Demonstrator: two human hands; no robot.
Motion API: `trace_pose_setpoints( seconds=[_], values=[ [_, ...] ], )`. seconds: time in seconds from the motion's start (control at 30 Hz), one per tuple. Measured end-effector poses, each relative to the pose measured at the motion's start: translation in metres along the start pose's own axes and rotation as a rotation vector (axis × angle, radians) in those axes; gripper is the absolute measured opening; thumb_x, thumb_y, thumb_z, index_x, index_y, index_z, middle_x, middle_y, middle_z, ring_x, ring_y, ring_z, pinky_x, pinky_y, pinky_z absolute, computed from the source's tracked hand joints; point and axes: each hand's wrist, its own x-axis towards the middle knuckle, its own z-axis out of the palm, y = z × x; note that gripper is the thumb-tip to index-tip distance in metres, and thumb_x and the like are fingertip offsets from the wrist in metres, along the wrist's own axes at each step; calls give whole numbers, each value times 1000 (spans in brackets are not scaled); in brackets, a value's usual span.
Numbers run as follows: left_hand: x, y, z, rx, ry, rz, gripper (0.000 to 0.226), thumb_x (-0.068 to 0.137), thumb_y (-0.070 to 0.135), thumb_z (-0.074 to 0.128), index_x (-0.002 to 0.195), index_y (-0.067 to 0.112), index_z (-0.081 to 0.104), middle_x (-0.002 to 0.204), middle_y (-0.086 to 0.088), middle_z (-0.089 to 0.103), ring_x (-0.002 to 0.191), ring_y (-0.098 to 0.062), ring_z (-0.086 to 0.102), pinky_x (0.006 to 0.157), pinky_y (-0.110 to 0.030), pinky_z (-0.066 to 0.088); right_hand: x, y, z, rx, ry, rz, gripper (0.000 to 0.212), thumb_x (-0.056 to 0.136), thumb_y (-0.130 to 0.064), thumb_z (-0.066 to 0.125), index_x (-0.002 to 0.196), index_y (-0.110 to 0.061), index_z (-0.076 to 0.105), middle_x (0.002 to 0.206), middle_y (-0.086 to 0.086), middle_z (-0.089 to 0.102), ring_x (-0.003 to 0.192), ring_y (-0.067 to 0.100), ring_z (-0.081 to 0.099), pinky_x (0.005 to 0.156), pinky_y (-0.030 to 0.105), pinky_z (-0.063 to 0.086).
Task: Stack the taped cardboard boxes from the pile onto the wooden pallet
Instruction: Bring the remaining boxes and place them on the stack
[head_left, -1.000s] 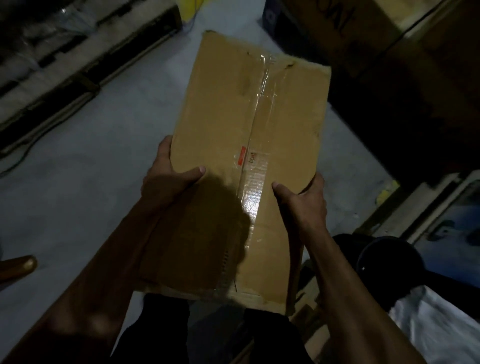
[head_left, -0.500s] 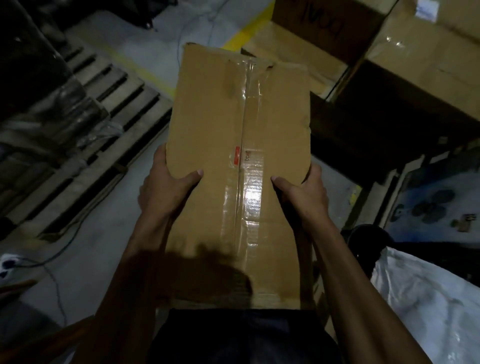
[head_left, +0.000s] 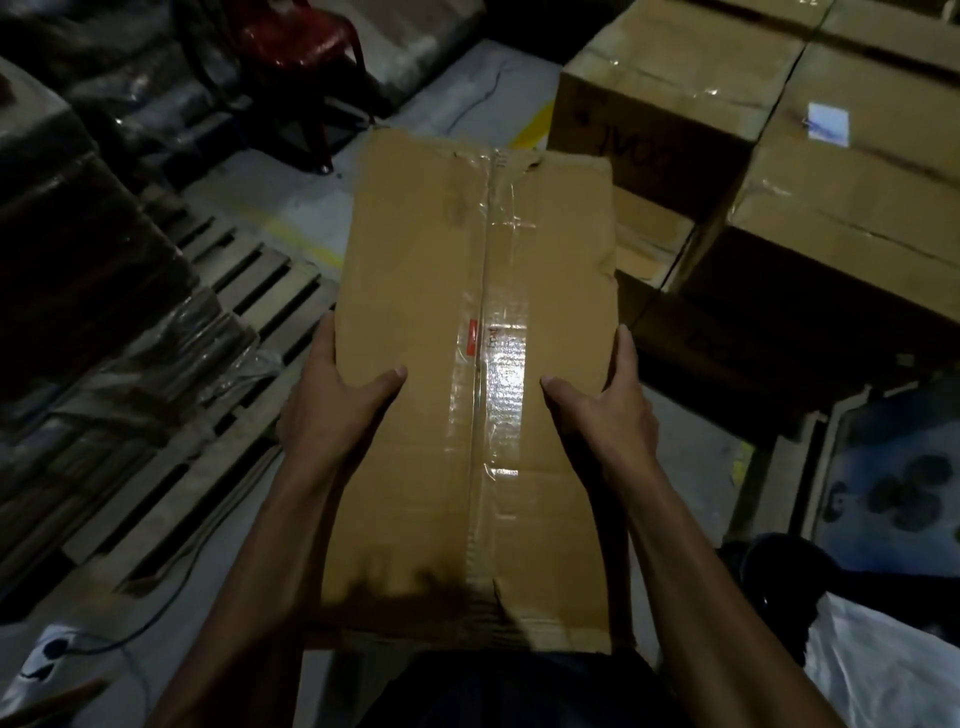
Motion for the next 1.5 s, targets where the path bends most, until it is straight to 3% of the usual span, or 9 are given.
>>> trace_pose_setpoints(
  seconds=[0.13, 0.37, 0.53, 0.7, 0.83, 0.93, 1.07, 1.27, 1.5],
  values=[
    [77, 28, 20, 19, -29, 44, 70, 66, 60, 71, 128, 55, 39, 115, 20, 64, 101, -16, 66, 88, -50, 54, 71, -26, 12, 26, 10, 28, 100, 81, -57, 70, 156, -41, 6, 143, 3, 52, 125, 31, 52, 99, 42, 40],
    [203, 92, 44, 14, -44, 65, 93, 62, 67, 72, 142, 50, 30, 128, 16, 60, 110, -18, 64, 91, -51, 54, 182, -92, 4, 75, 64, 25, 100, 81, -56, 71, 156, -42, 7, 145, 1, 50, 130, 32, 48, 105, 45, 36],
    [265, 134, 56, 92, -20, 100, 85, 72, 61, 69, 144, 48, 26, 127, 17, 61, 109, -19, 62, 94, -49, 51, 238, -132, 0, 77, 113, 19, 100, 81, -56, 71, 156, -41, 7, 146, 1, 50, 130, 32, 48, 105, 46, 37],
    [340, 158, 77, 91, -62, 130, 91, 65, 69, 64, 144, 51, 22, 129, 14, 61, 112, -23, 61, 95, -50, 50, 294, -160, 6, 80, 186, 43, 100, 80, -58, 71, 156, -41, 8, 145, 2, 50, 128, 32, 50, 104, 47, 39],
    [415, 179, 96, 132, -124, 165, 89, 75, 61, 67, 149, 46, 21, 136, 7, 57, 121, -28, 56, 101, -44, 43, 348, -185, 21, 89, 282, 87, 100, 80, -56, 73, 156, -41, 10, 145, 0, 50, 129, 31, 49, 104, 47, 39],
    [465, 197, 106, 149, -185, 186, 88, 78, 58, 68, 150, 45, 20, 138, 6, 56, 123, -29, 54, 96, -39, 39, 381, -207, 27, 90, 325, 121, 102, 80, -54, 74, 157, -38, 9, 147, 2, 47, 131, 32, 46, 103, 46, 37],
    [543, 228, 116, 155, -306, 255, 88, 69, 68, 64, 145, 52, 23, 134, 10, 58, 118, -28, 57, 101, -49, 44, 421, -243, 34, 123, 415, 178, 102, 80, -51, 75, 157, -36, 9, 149, 3, 44, 133, 30, 44, 103, 45, 37],
    [617, 273, 140, 187, -432, 371, 89, 67, 71, 62, 144, 54, 20, 135, 7, 58, 119, -30, 57, 101, -54, 43, 459, -275, 38, 195, 552, 271, 101, 83, -46, 74, 159, -32, 9, 154, 2, 39, 137, 28, 40, 106, 43, 35],
    [674, 317, 204, 197, -590, 452, 86, 67, 72, 62, 142, 55, 23, 133, 16, 57, 119, -25, 57, 100, -54, 44, 511, -278, 22, 240, 641, 414, 101, 82, -50, 74, 157, -38, 8, 153, 3, 40, 136, 32, 41, 106, 45, 33]
  ],
)
